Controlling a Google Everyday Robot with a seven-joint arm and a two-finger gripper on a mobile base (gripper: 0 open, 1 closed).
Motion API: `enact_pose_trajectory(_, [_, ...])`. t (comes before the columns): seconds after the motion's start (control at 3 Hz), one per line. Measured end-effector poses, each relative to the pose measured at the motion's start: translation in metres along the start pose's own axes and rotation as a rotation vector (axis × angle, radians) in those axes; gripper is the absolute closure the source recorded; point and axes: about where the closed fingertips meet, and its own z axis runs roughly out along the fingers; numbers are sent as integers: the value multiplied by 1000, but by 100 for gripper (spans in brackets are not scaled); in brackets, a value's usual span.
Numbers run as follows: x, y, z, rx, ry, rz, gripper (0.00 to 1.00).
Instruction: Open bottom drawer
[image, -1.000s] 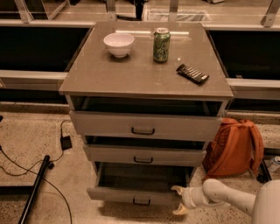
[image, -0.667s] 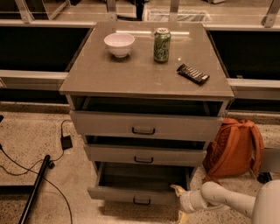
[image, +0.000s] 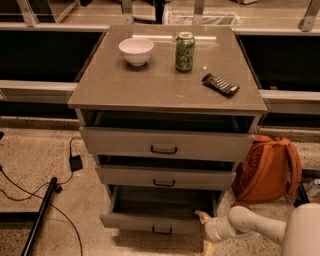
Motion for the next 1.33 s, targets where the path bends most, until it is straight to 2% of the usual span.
enact_pose_trajectory(0.33, [16,8,17,-54,12,47,14])
enact_pose_trajectory(0.67, [22,17,19,-74,29,64,27])
enact_pose_trajectory(1.0, [14,29,12,-85,46,52,40])
enact_pose_trajectory(1.33, [8,32,7,-85,52,40,52])
